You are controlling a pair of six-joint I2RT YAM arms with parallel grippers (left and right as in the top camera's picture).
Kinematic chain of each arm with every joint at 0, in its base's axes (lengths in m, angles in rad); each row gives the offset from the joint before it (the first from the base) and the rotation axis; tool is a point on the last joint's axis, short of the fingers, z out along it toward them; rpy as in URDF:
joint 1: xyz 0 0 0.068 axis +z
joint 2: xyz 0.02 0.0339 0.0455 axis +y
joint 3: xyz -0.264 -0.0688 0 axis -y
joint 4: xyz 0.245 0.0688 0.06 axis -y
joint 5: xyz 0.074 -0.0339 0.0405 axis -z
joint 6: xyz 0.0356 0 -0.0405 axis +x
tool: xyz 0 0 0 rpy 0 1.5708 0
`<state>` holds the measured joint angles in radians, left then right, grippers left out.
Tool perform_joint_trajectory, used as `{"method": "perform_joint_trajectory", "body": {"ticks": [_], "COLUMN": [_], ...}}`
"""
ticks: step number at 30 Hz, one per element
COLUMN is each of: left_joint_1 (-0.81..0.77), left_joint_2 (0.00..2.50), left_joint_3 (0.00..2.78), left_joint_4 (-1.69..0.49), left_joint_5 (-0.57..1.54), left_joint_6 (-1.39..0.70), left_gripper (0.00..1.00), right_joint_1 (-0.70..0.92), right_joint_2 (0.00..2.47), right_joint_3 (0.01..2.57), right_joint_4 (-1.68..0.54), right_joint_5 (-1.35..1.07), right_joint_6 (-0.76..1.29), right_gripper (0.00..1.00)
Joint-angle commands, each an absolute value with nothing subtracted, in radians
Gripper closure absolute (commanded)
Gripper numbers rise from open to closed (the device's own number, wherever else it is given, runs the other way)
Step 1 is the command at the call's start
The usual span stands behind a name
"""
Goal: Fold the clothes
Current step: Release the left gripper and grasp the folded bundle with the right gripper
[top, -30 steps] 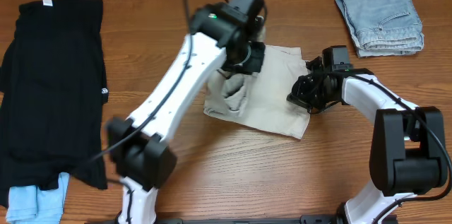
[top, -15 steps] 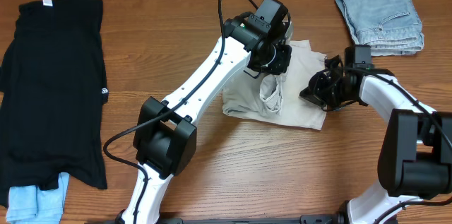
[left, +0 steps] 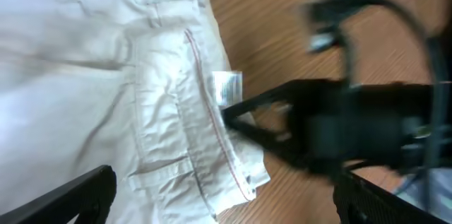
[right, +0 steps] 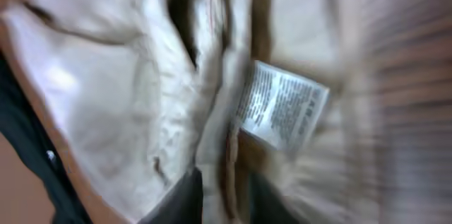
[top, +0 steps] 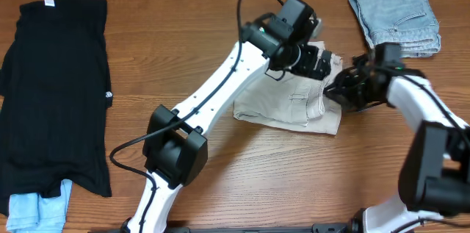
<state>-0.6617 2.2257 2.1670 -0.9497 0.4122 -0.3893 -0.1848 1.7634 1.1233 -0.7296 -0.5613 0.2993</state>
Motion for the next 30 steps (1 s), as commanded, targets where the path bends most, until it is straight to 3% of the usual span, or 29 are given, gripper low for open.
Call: {"method": "perform_joint_trajectory", "body": {"ticks": [1,2,5,7,18,30], "left_joint_1": [-0.582,-0.561,-0.521,-0.495,-0.381,-0.38], "left_joint_2": [2.164,2.159,2.152,2.15,2.15,2.151], "left_joint_3": [2.304,2.338,2.399,2.42,2.424,2.424], "left_joint_4": [-1.039,-1.083,-1.173,-1.226,-1.42,-1.444], "left_joint_5": [0.418,0.416,0.404,0.364,0.183,0.146], "left_joint_6": [-0.344,-0.327,-0.294,-0.284,-0.264,-0.238], "left_gripper": [0.0,0.0,0.0,0.0,0.0,0.0], "right_joint_1": [-0.261,-0.271,-0.253,-0.21,0.039,0.031], "right_joint_2": [1.655,1.649,1.656,1.671,1.82,1.893], "right_joint_3": [1.198,1.203,1.2,1.199,1.199,1.198], "right_joint_4": [-0.775,-0.788,-0.803,-0.81,-0.756,-0.715], "right_joint_5": [-0.531,-0.532,-0.517,-0.459,-0.023,-0.056], "right_joint_6": [0.22,0.195,0.144,0.144,0.268,0.282], "right_gripper": [0.45,0.3,0.07,0.0,0.0,0.0]}}
